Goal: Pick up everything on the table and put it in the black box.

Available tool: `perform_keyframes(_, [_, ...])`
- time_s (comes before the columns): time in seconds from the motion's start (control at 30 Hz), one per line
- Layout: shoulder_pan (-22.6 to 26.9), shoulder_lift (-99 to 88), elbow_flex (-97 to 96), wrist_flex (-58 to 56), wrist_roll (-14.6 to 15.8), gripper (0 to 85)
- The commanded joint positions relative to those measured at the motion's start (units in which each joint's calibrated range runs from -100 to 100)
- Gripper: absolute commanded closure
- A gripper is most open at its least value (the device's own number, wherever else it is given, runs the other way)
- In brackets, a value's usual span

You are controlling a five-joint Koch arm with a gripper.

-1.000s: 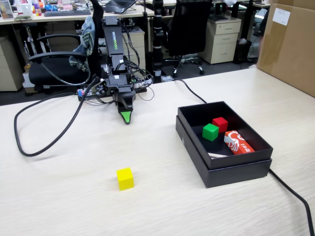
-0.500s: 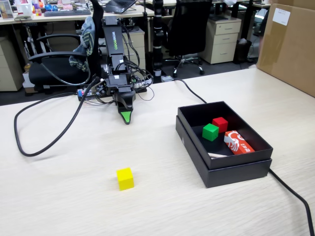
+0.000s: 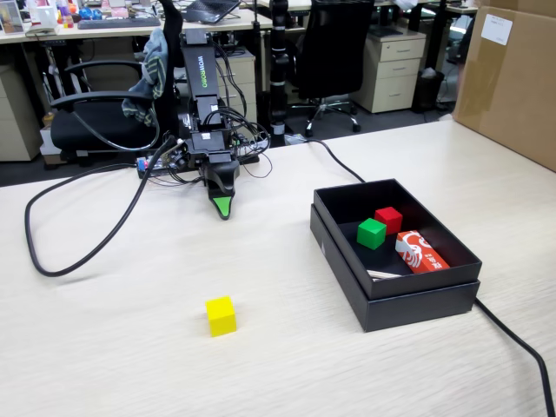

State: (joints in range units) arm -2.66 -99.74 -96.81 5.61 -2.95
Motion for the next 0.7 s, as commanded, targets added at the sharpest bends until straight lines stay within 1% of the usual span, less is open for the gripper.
perform_keyframes(0.0, [0.0,0.1,-0.9,-2.6,-0.1,37.0])
perform_keyframes(0.37, [0.0,0.1,-0.9,-2.6,-0.2,37.0])
perform_keyframes(0.67, [0.1,0.1,0.1,-3.9,0.3,37.6])
